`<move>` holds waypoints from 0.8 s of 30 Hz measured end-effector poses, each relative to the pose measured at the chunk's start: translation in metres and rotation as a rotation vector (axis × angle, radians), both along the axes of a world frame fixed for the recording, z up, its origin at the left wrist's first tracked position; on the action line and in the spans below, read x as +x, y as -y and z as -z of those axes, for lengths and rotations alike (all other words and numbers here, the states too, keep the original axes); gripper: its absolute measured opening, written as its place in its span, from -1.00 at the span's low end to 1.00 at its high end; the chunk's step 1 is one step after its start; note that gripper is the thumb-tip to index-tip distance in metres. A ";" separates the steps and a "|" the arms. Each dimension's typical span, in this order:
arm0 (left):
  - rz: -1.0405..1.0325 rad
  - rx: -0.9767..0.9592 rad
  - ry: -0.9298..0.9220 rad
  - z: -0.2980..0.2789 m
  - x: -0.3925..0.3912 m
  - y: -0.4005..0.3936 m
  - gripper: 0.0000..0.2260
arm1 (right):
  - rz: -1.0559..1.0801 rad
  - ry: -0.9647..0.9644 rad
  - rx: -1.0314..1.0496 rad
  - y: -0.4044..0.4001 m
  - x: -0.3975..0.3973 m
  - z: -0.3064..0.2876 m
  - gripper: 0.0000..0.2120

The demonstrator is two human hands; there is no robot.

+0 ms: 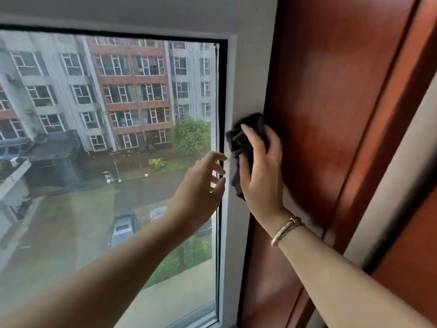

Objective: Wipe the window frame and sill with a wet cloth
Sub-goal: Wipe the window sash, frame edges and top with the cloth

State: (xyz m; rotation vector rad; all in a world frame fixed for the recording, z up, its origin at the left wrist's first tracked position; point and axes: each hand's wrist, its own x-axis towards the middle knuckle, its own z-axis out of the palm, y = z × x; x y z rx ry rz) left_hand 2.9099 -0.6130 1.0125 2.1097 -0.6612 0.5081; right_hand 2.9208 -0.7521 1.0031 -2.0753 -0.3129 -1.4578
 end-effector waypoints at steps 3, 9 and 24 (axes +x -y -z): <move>-0.002 0.009 0.025 0.027 0.003 -0.006 -0.68 | 0.040 -0.097 -0.010 -0.008 0.015 0.026 -0.48; 0.036 0.029 -0.070 0.088 -0.003 -0.012 -0.55 | -0.029 -0.360 -0.111 -0.003 0.003 0.145 -0.42; 0.102 -0.243 -0.359 0.151 -0.017 -0.004 -0.38 | 0.038 -0.329 -0.281 0.004 0.005 0.166 -0.49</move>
